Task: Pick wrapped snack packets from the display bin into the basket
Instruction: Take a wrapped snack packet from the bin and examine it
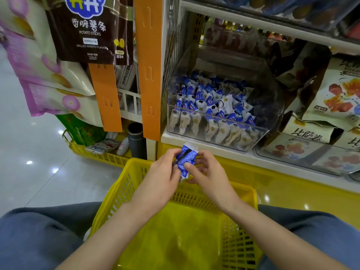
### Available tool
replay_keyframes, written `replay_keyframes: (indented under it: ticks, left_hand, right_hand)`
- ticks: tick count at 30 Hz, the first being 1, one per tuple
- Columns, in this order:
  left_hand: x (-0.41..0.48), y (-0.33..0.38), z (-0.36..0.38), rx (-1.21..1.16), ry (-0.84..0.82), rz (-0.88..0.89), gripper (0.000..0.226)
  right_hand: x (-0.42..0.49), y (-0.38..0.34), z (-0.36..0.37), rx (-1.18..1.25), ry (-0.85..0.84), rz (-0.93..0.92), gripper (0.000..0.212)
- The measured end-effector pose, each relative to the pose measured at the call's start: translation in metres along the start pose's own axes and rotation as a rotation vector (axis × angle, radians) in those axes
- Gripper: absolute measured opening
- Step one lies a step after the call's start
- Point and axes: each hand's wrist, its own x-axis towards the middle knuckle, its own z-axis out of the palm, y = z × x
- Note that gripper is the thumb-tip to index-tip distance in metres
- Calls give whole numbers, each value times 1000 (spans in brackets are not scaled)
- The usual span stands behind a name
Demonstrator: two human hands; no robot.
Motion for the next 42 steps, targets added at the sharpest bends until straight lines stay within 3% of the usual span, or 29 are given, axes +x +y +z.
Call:
replay_keyframes:
  ticks: [3, 6, 10, 17, 20, 24, 28, 30, 34, 38, 42]
  left_hand:
    - [0, -1, -1, 70, 48, 21, 29]
    - [0, -1, -2, 160, 48, 67, 26]
    - [-1, 0, -2, 209, 27, 109, 25]
    - [6, 1, -7, 15, 24, -14, 20]
    - [9, 3, -8, -129, -1, -129, 21]
    - [9, 12, -5, -516, -203, -297, 20]
    - [10, 14, -4, -497, -136, -265, 17]
    - [13, 12, -8, -478, -68, -281, 21]
    - [15, 11, -14, -547, 19, -327, 23]
    - [15, 10, -12, -638, 57, -435, 23]
    - [16, 8, -11, -806, 9, -549, 24]
  right_hand:
    - [-5, 2, 1, -116, -44, -126, 27]
    - [-8, 5, 6, -17, -104, -69, 21]
    - [-6, 5, 7, 87, -62, -2, 26]
    - [-2, 8, 8, 18, -105, -49, 34]
    - [1, 9, 8, 24, -48, -42, 33]
    - [3, 13, 4, -190, 94, -85, 54]
    - [1, 14, 3, -385, 46, -190, 60]
    - [1, 10, 2, -374, -4, -183, 56]
    - [5, 1, -4, -194, -96, -134, 26]
    - [4, -1, -5, -156, -62, -135, 27]
    - [-2, -2, -5, -237, -20, -265, 32]
